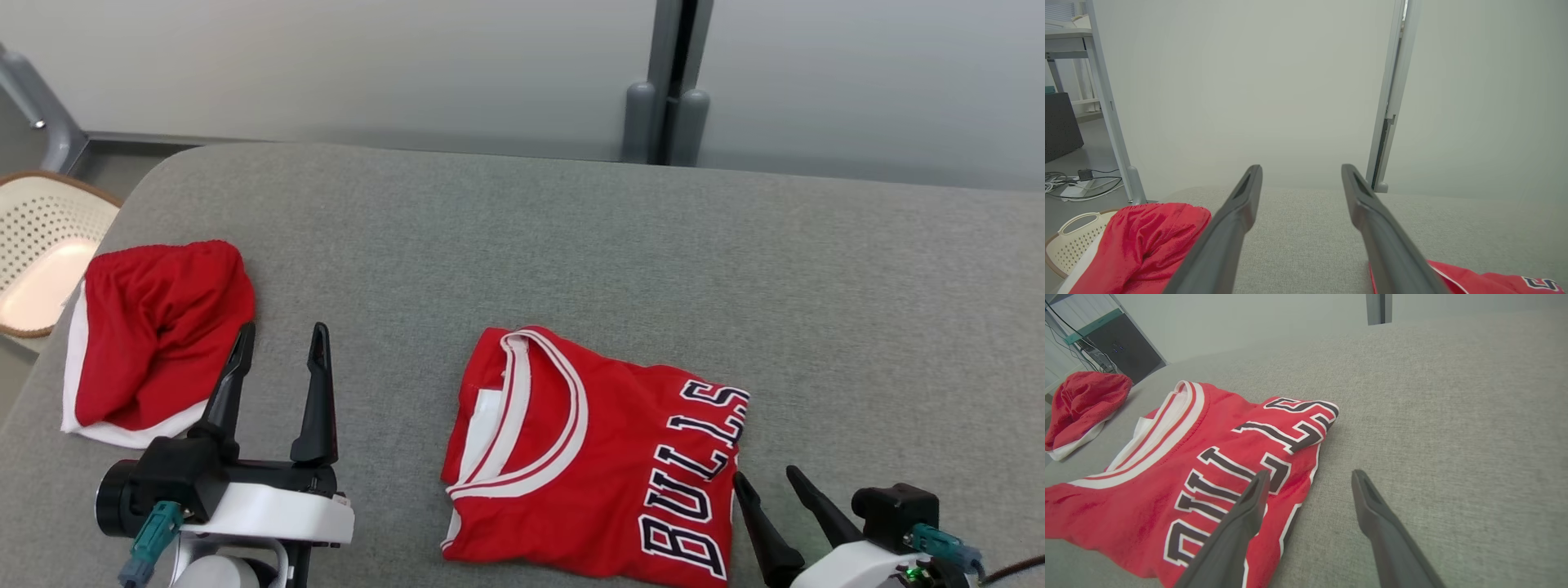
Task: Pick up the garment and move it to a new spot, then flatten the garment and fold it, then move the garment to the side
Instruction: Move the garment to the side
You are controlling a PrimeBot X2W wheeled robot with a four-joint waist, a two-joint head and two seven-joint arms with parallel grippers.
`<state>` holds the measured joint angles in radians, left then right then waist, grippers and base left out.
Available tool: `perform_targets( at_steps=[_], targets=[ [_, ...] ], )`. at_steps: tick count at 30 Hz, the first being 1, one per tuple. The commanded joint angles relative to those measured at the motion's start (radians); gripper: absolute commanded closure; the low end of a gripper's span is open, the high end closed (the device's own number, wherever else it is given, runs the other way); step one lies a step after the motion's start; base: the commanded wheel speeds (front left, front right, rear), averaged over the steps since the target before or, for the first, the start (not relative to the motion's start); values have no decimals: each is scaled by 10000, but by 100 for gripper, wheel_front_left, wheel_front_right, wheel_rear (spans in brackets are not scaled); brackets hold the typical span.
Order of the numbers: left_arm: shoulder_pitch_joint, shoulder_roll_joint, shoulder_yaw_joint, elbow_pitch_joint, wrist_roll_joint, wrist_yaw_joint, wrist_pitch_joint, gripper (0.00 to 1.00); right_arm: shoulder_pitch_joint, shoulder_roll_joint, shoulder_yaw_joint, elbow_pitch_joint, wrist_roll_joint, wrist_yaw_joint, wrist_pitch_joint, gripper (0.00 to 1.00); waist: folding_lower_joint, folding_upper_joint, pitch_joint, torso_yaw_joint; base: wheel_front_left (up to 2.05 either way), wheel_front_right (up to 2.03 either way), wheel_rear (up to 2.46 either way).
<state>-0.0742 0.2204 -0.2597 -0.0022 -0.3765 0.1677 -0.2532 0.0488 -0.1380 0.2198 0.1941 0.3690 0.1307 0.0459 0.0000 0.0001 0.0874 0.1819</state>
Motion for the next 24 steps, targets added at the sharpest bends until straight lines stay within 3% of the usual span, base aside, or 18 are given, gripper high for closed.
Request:
perform_targets(
  at_steps=[1, 6, 7, 8, 9, 16, 24],
  targets=[
    [-186, -20, 34, 14, 65, -44, -38, 0, -205, -1, 44, 269, 76, -2, -88, 0, 0, -1, 359, 387, 0, 0, 0],
    [-346, -226, 56, -2, 199, -182, -108, 0, -841, 60, 309, 1697, 0, -2, -250, 0, 0, -1, 611, 735, 0, 0, 0],
    [-375, -261, 76, -12, 230, -217, -116, 0, -929, 97, 295, 1883, 12, -2, -281, 40, 0, -1, 653, 773, 0, 0, 0],
    [-390, -290, 95, -9, 267, -246, -121, 0, -969, 105, 356, 2070, 1, -2, -233, 66, 0, -1, 673, 797, 0, 0, 0],
    [-394, -309, 122, -16, 293, -259, -126, 0, -1010, 102, 429, 2179, 10, -2, -184, 100, 0, -1, 690, 813, 0, 0, 0],
    [-320, -318, 310, 28, 567, -389, -110, 0, -1486, -311, 456, 1875, -161, -11, -201, 100, 0, -1, 766, 517, 0, 0, 0],
    [-452, -259, 299, -80, 777, -612, -111, 0, -1678, -974, 527, 894, -380, -10, -46, 100, 0, -1, 893, -858, 0, 0, 0]
  ],
)
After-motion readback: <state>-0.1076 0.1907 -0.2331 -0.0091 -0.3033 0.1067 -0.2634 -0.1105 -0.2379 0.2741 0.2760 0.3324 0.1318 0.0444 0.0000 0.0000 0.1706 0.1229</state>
